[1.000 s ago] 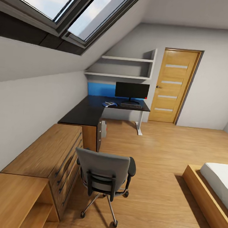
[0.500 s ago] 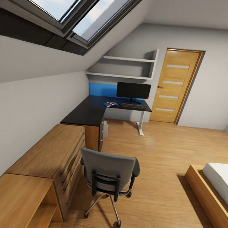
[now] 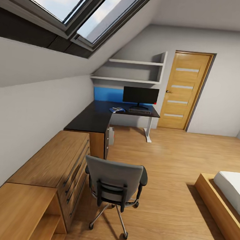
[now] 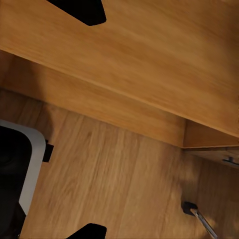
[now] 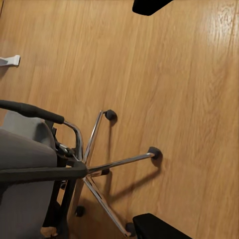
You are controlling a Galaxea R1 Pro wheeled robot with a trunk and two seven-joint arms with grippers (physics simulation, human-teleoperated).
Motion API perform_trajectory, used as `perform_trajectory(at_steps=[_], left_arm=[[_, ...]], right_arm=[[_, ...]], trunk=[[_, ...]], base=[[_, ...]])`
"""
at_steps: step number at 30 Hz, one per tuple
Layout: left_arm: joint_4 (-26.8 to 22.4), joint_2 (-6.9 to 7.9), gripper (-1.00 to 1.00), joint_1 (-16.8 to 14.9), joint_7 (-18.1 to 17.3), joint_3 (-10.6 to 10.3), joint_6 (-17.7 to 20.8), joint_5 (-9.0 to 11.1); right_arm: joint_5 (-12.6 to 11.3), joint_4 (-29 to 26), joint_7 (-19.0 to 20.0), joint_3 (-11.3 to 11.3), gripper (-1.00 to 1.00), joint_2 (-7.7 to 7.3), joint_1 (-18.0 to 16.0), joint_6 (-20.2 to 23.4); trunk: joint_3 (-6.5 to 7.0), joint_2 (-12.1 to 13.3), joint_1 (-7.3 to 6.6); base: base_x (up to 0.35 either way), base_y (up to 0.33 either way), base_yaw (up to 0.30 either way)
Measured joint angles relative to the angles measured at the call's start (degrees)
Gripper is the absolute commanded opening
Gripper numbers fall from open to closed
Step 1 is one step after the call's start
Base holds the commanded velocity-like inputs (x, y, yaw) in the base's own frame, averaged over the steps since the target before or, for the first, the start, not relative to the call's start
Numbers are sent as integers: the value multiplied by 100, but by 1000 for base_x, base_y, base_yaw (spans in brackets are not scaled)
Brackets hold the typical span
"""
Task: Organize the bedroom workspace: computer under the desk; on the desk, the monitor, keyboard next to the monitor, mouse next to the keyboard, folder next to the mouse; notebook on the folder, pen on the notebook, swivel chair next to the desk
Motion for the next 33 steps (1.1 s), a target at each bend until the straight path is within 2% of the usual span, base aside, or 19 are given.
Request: perform_trajectory(at_steps=[5,12,21,33], left_arm=[[-100,-17,100,0,1,3,3,4],[-244,-114,100,0,29,19,13,27],[-263,-178,100,0,47,32,32,35],[-264,-188,100,0,55,29,57,30]], right_arm=[[0,-1,5,0,100,-7,0,6],[0,-1,6,0,100,-9,0,5],[0,-4,-10,0,100,-9,0,0],[0,-2,-9,0,100,-9,-1,6]], trunk=[[0,0,0],[0,0,0],[-162,-360,198],[-378,-843,462]], base=[[0,0,0],[0,0,0],[0,0,0],[0,0,0]])
